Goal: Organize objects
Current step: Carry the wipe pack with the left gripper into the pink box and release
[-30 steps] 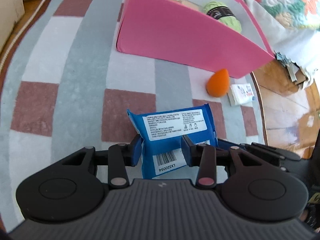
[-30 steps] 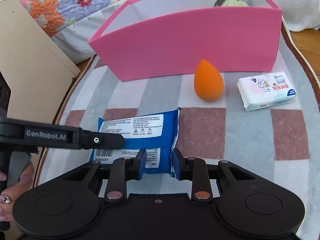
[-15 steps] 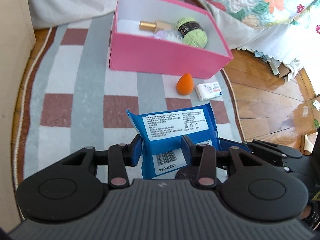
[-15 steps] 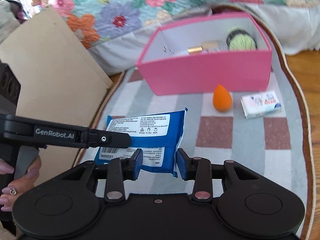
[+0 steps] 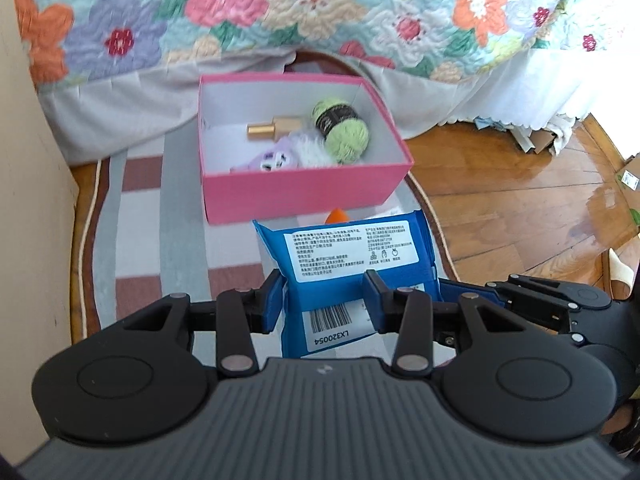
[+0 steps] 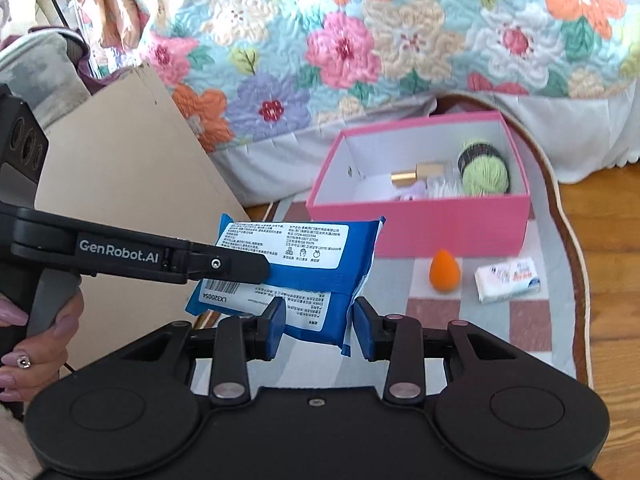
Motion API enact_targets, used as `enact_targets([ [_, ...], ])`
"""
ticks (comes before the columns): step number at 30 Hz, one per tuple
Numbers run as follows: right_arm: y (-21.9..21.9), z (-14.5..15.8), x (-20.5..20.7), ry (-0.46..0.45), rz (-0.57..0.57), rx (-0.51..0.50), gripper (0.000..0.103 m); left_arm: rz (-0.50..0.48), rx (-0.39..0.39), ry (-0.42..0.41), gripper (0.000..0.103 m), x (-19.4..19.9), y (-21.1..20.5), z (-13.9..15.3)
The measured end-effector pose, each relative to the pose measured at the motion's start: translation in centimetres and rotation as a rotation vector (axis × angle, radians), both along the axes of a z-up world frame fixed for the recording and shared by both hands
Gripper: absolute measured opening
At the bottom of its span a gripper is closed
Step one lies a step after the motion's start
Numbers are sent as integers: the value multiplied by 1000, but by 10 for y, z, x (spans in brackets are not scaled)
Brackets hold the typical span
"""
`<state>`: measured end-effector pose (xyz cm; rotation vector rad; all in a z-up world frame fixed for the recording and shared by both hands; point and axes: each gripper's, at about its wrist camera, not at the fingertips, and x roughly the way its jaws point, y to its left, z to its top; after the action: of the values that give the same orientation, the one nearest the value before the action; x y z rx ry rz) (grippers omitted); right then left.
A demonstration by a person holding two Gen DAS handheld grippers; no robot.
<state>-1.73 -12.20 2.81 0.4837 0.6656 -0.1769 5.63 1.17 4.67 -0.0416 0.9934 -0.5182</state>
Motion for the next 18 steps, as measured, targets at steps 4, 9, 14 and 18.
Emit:
enact_targets([
  [4, -3, 15, 6, -11, 9, -42, 43, -8, -2, -31, 40, 10, -3, 16],
  [9, -14, 34, 22, -33, 16, -95, 43, -4, -10, -87, 41, 27, -8, 36],
  [14, -33, 50, 39, -73, 16, -68, 48, 3, -17, -142, 43, 47, -14, 51],
  [18, -47, 50, 60, -72, 0, -74, 49, -2, -16, -161, 43, 72, -20, 55],
])
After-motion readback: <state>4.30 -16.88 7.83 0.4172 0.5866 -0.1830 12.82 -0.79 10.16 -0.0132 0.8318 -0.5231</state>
